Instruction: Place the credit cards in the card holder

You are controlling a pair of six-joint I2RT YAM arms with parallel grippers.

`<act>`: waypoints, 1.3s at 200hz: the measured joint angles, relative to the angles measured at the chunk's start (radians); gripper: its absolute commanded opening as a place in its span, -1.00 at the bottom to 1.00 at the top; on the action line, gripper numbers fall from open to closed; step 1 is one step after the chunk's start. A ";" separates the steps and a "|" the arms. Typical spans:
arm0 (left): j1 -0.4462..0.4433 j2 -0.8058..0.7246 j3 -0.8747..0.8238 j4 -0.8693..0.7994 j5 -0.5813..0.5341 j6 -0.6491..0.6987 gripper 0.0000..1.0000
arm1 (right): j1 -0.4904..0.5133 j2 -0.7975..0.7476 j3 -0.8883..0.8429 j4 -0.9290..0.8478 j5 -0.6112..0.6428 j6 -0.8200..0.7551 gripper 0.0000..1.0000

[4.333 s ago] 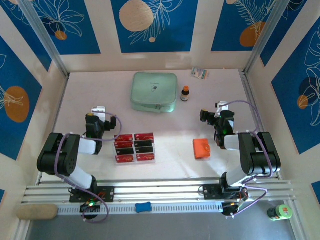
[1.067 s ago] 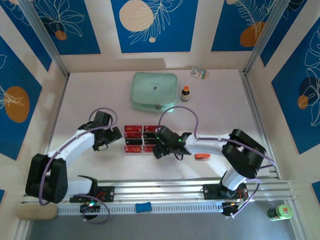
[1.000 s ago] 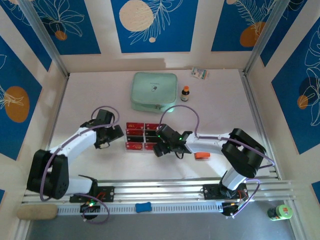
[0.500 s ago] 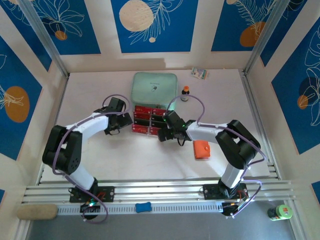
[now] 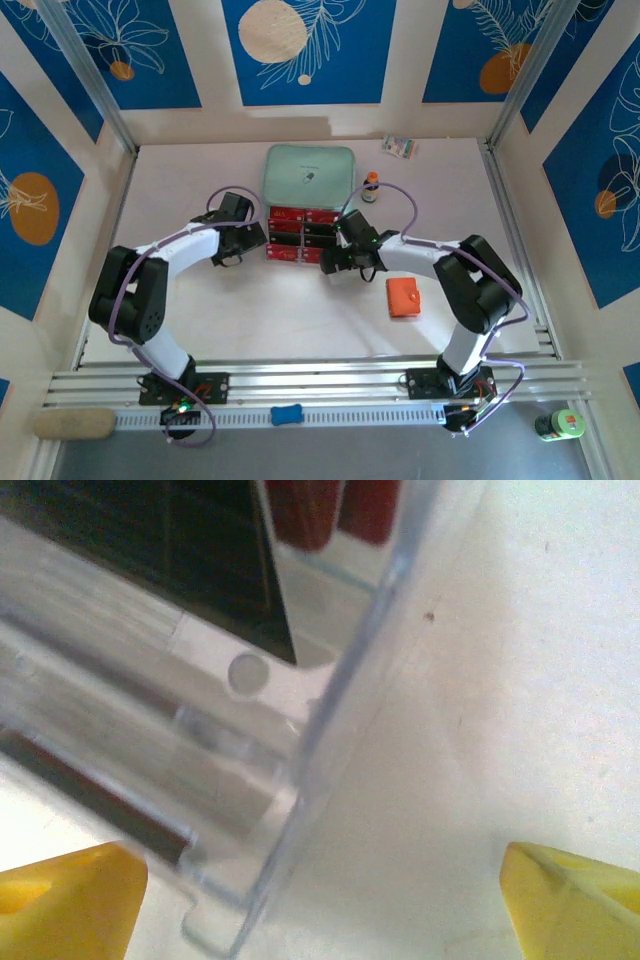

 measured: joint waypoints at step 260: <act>-0.044 -0.084 -0.162 -0.047 0.112 0.164 1.00 | -0.003 -0.027 -0.032 -0.097 -0.027 0.037 0.80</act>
